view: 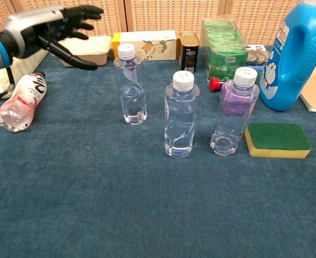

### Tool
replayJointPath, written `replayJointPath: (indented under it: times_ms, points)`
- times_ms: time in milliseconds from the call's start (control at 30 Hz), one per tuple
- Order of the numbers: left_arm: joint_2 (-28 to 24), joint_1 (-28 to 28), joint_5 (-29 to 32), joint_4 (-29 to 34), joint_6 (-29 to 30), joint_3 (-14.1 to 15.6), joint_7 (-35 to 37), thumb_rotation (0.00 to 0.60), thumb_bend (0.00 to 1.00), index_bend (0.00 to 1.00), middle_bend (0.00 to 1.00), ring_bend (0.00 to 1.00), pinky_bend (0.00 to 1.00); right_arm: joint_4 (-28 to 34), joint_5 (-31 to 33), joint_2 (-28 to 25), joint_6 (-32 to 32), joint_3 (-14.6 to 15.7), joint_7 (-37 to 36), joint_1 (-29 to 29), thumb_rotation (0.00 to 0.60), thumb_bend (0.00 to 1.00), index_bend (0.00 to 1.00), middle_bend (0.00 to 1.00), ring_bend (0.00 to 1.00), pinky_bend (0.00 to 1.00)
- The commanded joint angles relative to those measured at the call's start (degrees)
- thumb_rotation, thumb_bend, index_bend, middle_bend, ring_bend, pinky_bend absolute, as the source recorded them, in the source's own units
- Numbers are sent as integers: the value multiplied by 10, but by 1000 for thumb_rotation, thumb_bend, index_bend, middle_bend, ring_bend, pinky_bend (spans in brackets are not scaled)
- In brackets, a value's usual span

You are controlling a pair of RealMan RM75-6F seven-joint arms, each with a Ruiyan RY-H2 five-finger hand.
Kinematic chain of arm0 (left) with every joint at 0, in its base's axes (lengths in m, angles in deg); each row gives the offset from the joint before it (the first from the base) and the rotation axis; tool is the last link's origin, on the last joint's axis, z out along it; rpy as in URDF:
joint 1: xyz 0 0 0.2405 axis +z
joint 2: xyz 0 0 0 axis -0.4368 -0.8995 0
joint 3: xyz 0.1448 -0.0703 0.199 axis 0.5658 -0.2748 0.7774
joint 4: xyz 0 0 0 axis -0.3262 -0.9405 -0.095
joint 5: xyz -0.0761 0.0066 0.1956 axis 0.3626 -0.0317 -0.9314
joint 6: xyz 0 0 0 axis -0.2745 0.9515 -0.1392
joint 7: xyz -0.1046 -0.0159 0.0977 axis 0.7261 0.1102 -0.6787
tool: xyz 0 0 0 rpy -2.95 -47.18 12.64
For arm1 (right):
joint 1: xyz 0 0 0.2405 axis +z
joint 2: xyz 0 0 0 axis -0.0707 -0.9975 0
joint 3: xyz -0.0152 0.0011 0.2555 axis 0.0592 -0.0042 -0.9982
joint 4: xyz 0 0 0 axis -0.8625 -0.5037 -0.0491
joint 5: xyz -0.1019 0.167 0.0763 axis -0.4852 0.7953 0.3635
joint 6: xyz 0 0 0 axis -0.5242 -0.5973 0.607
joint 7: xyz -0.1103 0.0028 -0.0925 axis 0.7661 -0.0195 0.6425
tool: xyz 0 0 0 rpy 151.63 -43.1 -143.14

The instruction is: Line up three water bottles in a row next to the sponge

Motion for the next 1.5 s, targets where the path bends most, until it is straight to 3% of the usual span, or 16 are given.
replayJointPath:
  times_ms: [33,533,833,933,1000,1100,1200,1500]
  points:
    - [40,-15,-4,-50,-23,9,41,600,112,0,0,0,72,-1,1,0,1,-1,-1,0,600,0,18,0,0,75]
    - [118,-46,-34,-139,-55,28,113,600,128,0,0,0,101,-5,5,-1,12,-2,-12,4,600,0,18,0,0,74]
    - [175,-62,-33,-188,-47,19,115,600,280,0,9,4,239,-6,1,-5,12,0,-28,4,600,0,21,0,0,74]
    - [193,-59,-22,-203,-33,11,96,600,329,39,154,107,344,-7,2,-6,13,-1,-34,5,600,0,24,0,0,74]
    - [204,-57,-12,-211,-28,5,78,600,346,191,323,241,427,-8,2,-7,15,0,-38,6,600,0,24,0,0,74]
    - [212,-56,0,-214,-27,-1,58,600,364,354,430,327,486,-9,0,-8,15,0,-44,6,600,0,24,0,0,74]
    - [214,-54,5,-212,-27,-3,48,600,379,424,481,353,502,-9,-2,-9,15,1,-48,6,600,0,24,0,0,74]
    - [186,-38,-11,-175,-4,5,52,600,375,429,490,353,502,-7,-5,-9,14,3,-47,6,600,0,24,0,0,74]
